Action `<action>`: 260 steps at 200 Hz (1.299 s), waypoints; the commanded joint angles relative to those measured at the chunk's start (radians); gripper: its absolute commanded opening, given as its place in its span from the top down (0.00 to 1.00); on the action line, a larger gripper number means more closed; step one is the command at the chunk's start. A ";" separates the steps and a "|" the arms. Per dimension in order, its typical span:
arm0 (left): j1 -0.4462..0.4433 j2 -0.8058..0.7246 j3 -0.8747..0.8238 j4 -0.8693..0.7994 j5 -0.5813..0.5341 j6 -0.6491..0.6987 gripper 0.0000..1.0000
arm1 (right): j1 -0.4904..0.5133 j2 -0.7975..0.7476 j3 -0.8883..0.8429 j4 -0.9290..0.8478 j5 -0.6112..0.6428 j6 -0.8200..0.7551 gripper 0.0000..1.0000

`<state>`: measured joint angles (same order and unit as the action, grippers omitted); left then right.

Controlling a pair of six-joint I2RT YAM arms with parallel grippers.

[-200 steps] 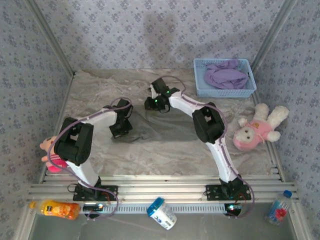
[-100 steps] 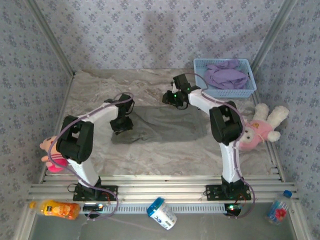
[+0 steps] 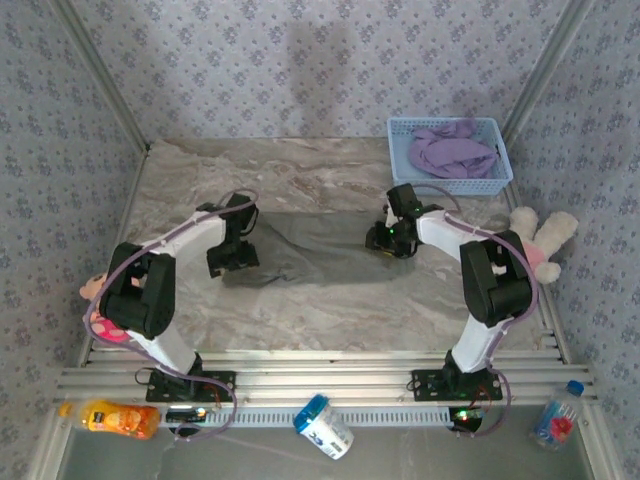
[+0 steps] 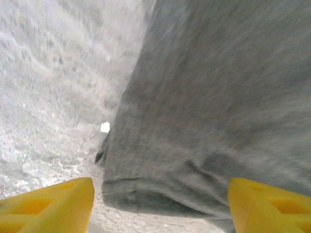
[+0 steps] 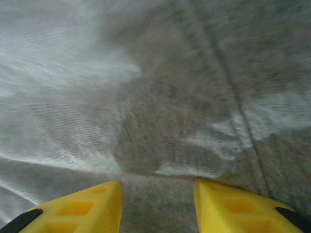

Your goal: Fold and stack the mixed laundry pile

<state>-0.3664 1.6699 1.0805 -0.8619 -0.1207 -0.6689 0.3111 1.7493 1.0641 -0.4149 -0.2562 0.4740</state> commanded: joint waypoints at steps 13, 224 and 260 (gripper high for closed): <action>0.004 -0.021 -0.063 0.047 -0.041 -0.006 0.29 | -0.035 0.014 -0.025 0.018 0.031 -0.003 0.56; 0.023 -0.039 -0.064 -0.022 -0.124 -0.058 1.00 | -0.091 0.036 -0.009 0.012 0.015 0.039 0.65; 0.000 -0.012 0.031 -0.088 -0.184 -0.039 0.59 | -0.078 -0.011 0.022 0.003 -0.047 0.051 0.59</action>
<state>-0.3672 1.6535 1.0351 -0.8494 -0.2157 -0.7185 0.2337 1.7630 1.0542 -0.3855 -0.2840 0.5106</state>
